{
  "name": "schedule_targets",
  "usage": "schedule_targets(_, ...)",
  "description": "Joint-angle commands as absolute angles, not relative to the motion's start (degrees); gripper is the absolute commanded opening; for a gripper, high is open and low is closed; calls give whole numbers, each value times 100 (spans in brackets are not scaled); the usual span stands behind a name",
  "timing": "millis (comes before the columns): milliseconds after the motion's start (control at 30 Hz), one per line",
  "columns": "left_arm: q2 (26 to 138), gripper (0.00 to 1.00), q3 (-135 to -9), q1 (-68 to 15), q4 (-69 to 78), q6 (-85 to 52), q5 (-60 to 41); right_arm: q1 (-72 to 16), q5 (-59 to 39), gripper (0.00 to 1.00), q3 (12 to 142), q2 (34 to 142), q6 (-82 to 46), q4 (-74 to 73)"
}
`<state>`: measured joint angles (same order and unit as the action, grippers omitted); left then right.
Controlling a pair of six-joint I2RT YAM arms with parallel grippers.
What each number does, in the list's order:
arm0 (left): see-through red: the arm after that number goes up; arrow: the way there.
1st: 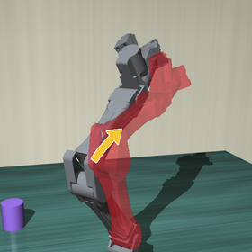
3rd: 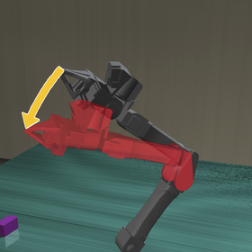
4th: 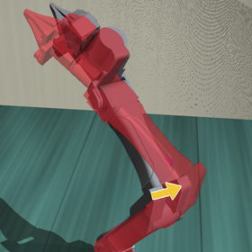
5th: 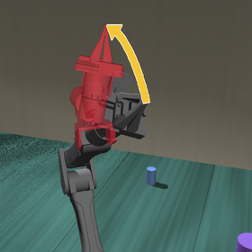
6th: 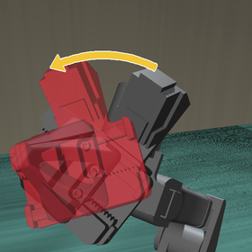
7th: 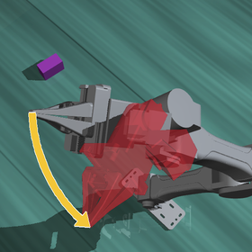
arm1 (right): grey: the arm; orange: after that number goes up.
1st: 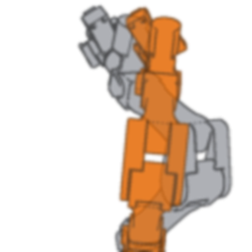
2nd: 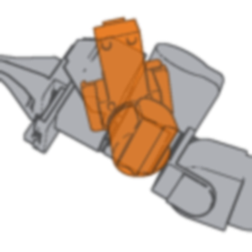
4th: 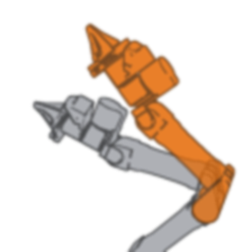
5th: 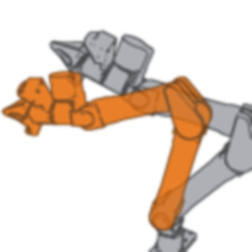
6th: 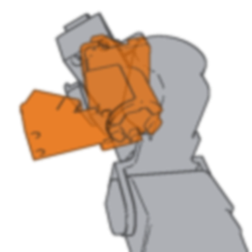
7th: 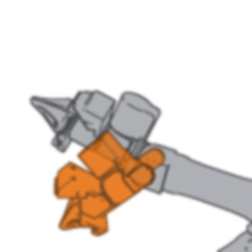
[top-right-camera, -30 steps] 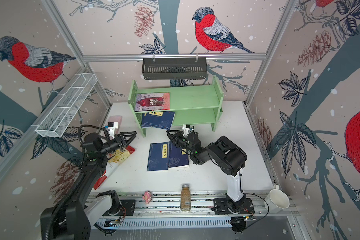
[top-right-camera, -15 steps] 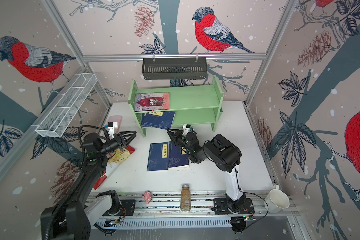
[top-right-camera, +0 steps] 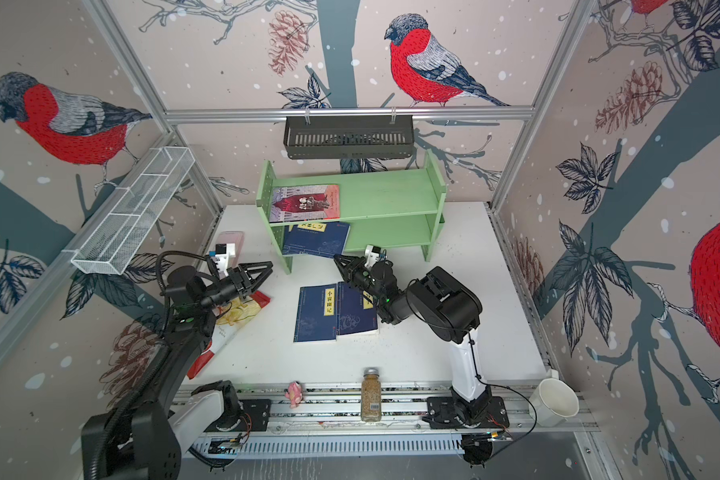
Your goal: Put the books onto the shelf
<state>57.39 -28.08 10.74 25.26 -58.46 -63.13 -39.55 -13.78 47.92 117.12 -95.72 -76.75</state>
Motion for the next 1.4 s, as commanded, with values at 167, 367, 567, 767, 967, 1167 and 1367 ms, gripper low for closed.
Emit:
schedule_targets(167,5682,48,-2791,1090,2803,-5906,-6468,-3883,-1493,8,4865,11713,-9427,-7659)
schedule_targets(367,5677,48,-2761,1089,2821,-5915,-6467,-3872,-1615,5,4900,11466,-9096,-7134)
schedule_targets(567,5668,47,-2751,1099,2821,-5924,-6487,-3797,-2096,4,5141,11181,-8554,-6235)
schedule_targets(767,5663,47,-2699,1107,2900,-5950,-6460,-3693,-2543,4,5326,11092,-8268,-5889)
schedule_targets(967,5669,48,-2698,1107,2900,-5950,-6451,-3573,-2838,4,5322,11144,-8260,-5971)
schedule_targets(1167,5668,48,-2681,1116,2909,-5941,-6439,-3481,-3052,4,5355,11012,-8143,-5948)
schedule_targets(1367,5678,48,-2672,1116,2924,-5941,-6416,-3353,-3270,4,5546,10889,-7826,-5425)
